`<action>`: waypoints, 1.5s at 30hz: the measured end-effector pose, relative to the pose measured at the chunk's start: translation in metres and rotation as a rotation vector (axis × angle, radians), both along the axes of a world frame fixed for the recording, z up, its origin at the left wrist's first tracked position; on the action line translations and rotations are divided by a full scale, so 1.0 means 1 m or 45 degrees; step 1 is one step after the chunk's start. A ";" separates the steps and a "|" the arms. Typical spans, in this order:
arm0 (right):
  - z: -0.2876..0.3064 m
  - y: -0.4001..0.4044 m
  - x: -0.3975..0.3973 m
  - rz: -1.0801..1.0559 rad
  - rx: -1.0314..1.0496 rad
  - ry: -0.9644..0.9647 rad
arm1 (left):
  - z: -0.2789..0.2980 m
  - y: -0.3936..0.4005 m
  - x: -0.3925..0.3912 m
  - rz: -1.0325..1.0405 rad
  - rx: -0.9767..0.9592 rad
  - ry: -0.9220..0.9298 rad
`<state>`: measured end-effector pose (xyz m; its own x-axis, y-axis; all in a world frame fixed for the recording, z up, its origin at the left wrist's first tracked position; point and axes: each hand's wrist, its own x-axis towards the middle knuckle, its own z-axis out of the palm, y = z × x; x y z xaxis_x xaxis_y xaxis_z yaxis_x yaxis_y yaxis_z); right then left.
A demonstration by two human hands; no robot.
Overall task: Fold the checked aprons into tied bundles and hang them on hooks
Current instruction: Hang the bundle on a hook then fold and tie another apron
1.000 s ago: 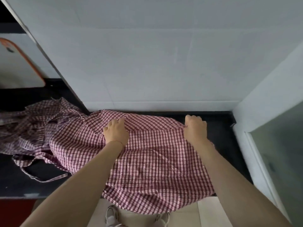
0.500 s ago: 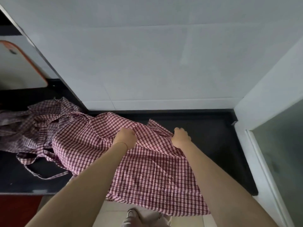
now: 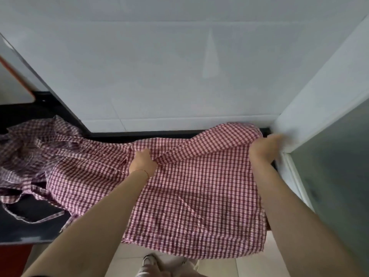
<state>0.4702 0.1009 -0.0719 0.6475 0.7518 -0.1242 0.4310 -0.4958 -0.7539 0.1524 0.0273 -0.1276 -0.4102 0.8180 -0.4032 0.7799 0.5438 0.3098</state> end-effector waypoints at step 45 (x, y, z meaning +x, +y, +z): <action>0.182 0.065 -0.063 0.828 0.003 -0.254 | 0.220 0.061 -0.013 0.224 0.936 -0.083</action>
<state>0.4076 0.1661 0.1097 0.0738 0.9962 -0.0468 0.7720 -0.0867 -0.6297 0.1392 0.0881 0.0921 -0.5536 0.8102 0.1928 0.6685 0.2942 0.6830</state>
